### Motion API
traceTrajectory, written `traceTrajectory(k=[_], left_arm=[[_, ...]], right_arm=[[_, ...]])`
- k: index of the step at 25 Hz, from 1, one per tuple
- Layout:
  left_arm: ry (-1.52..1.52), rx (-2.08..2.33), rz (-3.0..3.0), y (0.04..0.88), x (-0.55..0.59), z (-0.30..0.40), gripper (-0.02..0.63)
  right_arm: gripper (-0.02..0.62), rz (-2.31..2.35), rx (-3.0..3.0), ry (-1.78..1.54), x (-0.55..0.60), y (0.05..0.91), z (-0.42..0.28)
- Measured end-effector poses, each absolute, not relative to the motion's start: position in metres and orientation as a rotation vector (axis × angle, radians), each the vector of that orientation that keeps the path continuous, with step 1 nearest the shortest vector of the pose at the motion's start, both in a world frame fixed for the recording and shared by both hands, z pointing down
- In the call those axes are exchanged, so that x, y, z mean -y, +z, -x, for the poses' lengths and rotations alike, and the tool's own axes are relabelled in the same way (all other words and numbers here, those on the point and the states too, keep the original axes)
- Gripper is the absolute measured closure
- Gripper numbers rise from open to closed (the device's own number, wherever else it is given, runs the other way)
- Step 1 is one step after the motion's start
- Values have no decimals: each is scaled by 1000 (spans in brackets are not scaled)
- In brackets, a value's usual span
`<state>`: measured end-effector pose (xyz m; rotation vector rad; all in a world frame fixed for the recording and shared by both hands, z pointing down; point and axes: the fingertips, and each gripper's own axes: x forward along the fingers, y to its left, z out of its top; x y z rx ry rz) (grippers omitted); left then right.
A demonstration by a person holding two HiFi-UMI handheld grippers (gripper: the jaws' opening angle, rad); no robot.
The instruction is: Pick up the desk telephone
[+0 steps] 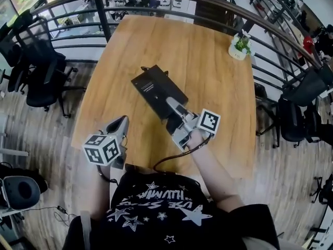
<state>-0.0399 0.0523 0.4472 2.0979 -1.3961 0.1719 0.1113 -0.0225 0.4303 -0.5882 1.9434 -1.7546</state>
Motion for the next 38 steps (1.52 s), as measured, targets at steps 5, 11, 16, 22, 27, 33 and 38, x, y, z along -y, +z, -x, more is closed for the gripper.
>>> traceTrajectory(k=[5, 11, 16, 22, 27, 33, 38], left_arm=[[160, 1448, -2053, 457, -62, 39, 604], [138, 1519, -2016, 454, -61, 30, 604], [115, 1585, -1975, 450, -77, 6, 604], [95, 1640, -1941, 460, -116, -6, 604], [92, 1666, -1901, 454, -125, -5, 604], [97, 1649, -1887, 455, -137, -9, 604], [93, 1642, -1873, 447, -155, -8, 604]], right_arm=[[416, 557, -1971, -1780, 22, 439, -115], [416, 499, -2012, -1812, 22, 440, -122], [416, 433, -2050, -1853, 8, 442, -141], [414, 380, -2100, -1862, -24, 458, -152], [416, 366, -2126, -1874, -33, 453, -157], [414, 388, -2114, -1891, -44, 454, -161], [414, 405, -2097, -1889, -58, 446, -164]])
